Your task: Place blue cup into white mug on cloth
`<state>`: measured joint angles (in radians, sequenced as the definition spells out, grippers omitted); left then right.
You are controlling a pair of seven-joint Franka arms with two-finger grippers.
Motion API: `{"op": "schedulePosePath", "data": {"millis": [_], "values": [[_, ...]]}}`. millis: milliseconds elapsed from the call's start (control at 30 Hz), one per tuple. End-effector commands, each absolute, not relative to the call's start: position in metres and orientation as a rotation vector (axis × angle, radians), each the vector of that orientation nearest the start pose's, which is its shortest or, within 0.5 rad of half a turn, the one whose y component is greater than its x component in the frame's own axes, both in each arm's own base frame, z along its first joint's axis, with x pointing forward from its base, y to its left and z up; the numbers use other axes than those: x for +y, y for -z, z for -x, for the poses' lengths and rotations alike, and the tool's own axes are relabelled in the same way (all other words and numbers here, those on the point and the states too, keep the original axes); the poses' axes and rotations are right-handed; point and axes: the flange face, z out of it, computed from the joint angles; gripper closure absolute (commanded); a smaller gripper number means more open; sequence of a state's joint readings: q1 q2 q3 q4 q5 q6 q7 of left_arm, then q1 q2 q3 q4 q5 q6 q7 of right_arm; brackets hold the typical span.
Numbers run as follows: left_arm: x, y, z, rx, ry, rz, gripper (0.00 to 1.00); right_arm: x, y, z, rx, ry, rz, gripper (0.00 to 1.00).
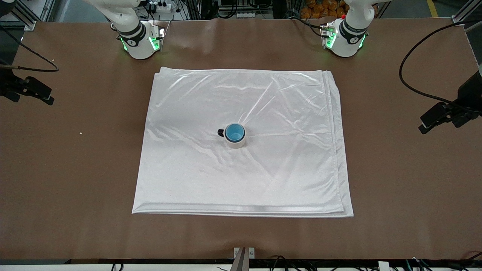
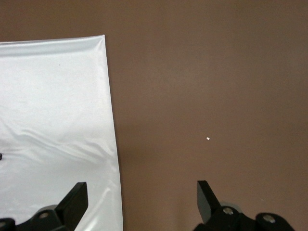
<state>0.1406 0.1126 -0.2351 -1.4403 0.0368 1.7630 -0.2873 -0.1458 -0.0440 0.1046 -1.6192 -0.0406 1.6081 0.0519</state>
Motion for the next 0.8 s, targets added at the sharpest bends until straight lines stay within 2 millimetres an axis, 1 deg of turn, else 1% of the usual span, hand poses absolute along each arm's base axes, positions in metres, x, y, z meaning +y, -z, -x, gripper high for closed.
{"op": "schedulePosePath", "data": {"millis": [0,133,233,467,567,633,767], "values": [[-0.045,-0.650,-0.597,-0.267,0.330,3.150,0.00,-0.025,-0.633,-0.547,0.178,0.047,3.177,0.00],[-0.045,-0.656,-0.592,-0.265,0.340,3.143,0.00,-0.025,-0.630,-0.546,0.180,0.023,3.176,0.00],[-0.045,-0.654,-0.590,-0.262,0.301,3.143,0.00,-0.024,-0.627,-0.541,0.184,-0.040,3.173,0.00],[-0.042,-0.652,-0.591,-0.262,0.292,3.141,0.00,-0.022,-0.627,-0.540,0.184,-0.053,3.167,0.00],[-0.040,-0.651,-0.591,-0.185,0.292,3.125,0.00,-0.023,-0.632,-0.542,0.174,-0.036,3.166,0.00],[-0.039,-0.651,-0.591,-0.136,0.293,3.117,0.00,-0.022,-0.635,-0.547,0.169,-0.024,3.164,0.00],[-0.041,-0.650,-0.591,-0.132,0.290,3.123,0.00,-0.016,-0.638,-0.551,0.150,-0.031,3.163,0.00]]}}
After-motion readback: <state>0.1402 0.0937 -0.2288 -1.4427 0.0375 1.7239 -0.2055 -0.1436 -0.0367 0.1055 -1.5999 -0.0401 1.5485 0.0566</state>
